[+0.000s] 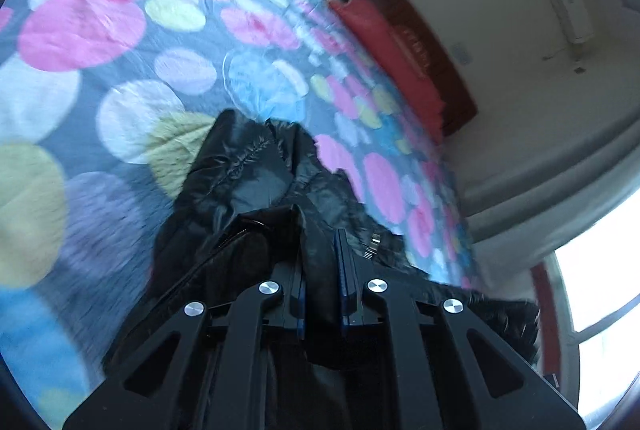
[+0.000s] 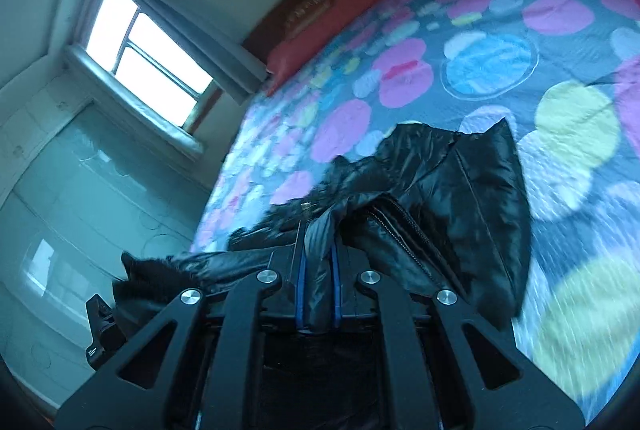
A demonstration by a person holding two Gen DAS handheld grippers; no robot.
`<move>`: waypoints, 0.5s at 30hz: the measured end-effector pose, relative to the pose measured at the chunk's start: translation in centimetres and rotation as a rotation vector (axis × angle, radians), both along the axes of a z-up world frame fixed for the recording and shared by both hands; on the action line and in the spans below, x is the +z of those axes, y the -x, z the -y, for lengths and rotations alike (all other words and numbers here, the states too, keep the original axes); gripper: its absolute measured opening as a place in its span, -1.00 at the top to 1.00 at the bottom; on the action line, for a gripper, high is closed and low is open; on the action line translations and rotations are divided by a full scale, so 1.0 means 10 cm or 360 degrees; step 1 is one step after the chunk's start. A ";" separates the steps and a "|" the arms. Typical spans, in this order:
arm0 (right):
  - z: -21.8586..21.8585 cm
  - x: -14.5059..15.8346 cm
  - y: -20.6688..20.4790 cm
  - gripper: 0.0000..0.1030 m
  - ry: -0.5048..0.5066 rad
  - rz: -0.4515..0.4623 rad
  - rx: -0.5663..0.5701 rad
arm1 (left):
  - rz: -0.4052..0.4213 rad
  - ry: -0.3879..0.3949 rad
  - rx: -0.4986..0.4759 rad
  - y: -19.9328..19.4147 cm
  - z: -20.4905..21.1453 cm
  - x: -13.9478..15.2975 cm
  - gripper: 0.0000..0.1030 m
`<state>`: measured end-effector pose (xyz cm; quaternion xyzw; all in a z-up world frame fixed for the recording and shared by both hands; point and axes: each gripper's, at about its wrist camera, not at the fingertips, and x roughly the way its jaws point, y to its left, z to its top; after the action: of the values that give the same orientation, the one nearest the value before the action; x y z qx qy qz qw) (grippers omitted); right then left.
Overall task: Fold large clothes
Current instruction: 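Lift the hem with both tools and fold it toward the collar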
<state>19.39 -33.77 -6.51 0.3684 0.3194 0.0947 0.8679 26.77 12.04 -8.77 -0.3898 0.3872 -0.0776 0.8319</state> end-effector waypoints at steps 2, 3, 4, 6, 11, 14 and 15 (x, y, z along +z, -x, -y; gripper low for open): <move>0.02 -0.19 -0.21 0.80 0.0008 -0.0075 -0.0015 | -0.0073 -0.0057 -0.0025 -0.22 0.09 -0.20 0.72; 0.03 -0.31 -0.30 0.78 0.0006 -0.0126 -0.0025 | -0.0093 -0.0073 -0.0030 -0.27 0.12 -0.25 0.68; 0.05 -0.41 -0.37 0.76 -0.0004 -0.0171 -0.0032 | -0.0112 -0.0095 -0.0036 -0.32 0.15 -0.32 0.66; 0.07 -0.55 -0.42 0.71 -0.0031 -0.0212 -0.0027 | -0.0108 -0.0120 -0.0062 -0.33 0.16 -0.34 0.52; 0.08 -0.54 -0.35 0.38 -0.0028 -0.0140 0.0020 | 0.0027 -0.0077 -0.0118 -0.20 0.08 -0.13 -0.19; 0.13 -0.45 -0.26 -0.19 -0.0057 -0.0081 0.0018 | 0.0100 -0.0032 -0.0162 -0.13 0.02 0.06 -0.42; 0.16 -0.39 -0.22 -0.23 -0.0050 -0.0048 0.0001 | 0.0119 -0.0023 -0.0171 -0.11 0.02 0.11 -0.45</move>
<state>21.56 -35.40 -10.36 0.3833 0.3310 0.0945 0.8571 27.91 11.84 -7.64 -0.3592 0.3768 -0.1340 0.8432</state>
